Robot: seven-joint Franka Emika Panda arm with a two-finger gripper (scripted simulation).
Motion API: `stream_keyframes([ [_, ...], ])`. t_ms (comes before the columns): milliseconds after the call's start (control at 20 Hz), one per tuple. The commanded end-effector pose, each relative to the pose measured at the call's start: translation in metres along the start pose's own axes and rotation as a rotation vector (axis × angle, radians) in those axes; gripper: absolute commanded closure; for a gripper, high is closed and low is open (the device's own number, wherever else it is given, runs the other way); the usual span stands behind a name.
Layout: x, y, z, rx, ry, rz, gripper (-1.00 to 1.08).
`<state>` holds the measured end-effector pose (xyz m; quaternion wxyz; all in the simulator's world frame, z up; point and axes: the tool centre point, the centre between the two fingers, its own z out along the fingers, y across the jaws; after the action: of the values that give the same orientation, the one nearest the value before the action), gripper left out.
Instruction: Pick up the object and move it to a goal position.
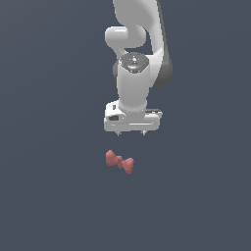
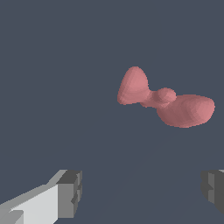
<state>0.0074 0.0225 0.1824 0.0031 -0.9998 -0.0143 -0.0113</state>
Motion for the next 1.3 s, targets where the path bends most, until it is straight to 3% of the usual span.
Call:
stream_keyframes([
  [0, 0.000, 0.000, 0.000, 0.000, 0.000, 0.000, -0.92],
  [500, -0.002, -0.041, -0.004, 0.023, -0.002, -0.068, -0.92],
  [1250, 0.006, -0.032, 0.000, 0.018, -0.003, -0.172, -0.92],
])
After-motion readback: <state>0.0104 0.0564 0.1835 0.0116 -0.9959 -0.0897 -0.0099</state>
